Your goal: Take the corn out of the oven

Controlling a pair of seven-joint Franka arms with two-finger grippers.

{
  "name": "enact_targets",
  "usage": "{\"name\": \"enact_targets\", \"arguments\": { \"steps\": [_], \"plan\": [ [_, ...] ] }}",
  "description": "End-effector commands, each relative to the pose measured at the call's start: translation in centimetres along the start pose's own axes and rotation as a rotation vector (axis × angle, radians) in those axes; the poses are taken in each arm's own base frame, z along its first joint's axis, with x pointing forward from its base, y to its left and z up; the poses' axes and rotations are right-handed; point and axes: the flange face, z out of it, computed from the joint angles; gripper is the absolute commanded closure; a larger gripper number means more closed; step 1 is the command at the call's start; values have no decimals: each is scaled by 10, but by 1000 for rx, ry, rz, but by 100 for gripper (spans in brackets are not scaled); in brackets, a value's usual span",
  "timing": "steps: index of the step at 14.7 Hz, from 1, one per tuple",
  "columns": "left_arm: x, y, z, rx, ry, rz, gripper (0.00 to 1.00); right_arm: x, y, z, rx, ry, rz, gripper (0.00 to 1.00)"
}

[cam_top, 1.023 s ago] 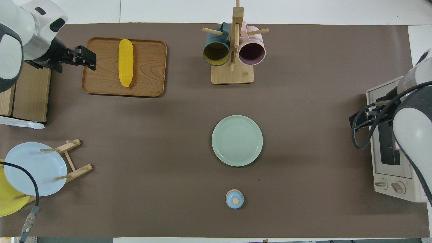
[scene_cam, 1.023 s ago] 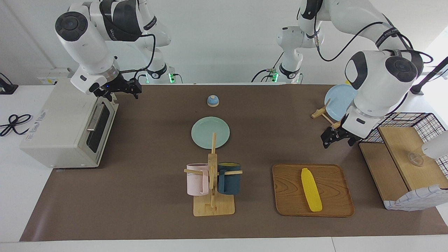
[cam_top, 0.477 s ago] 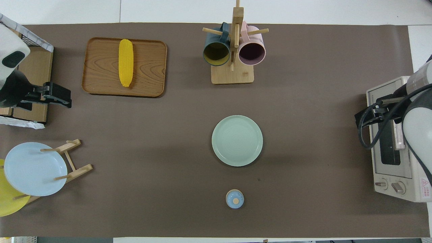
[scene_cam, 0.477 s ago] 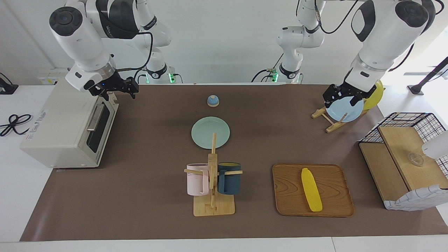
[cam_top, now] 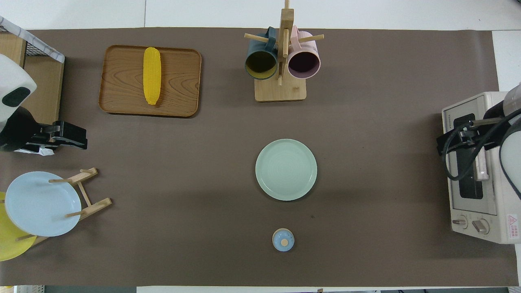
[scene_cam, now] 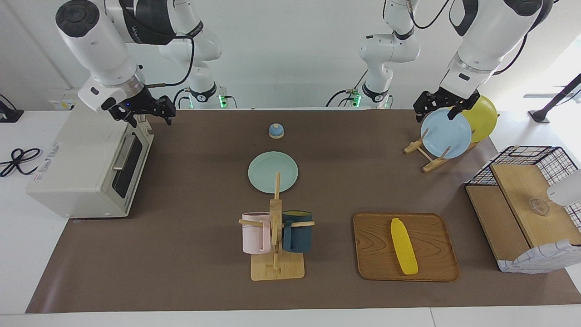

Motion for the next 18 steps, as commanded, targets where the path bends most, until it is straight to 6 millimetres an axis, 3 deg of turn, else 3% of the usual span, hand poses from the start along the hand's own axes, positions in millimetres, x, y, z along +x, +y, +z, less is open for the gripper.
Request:
{"name": "enact_targets", "arguments": {
  "steps": [1,3,7,18],
  "plan": [
    [-13,5,-6,-12,8,6,0,-5,2,-1,8,3,13,0],
    [-13,13,-8,-8,20,20,0,-5,1,-1,9,3,11,0],
    [-3,4,-8,-16,53,1,0,-5,2,-2,9,5,13,0],
    [-5,-2,-8,-66,42,-19,0,-5,2,-1,9,3,13,0]
  ]
}}
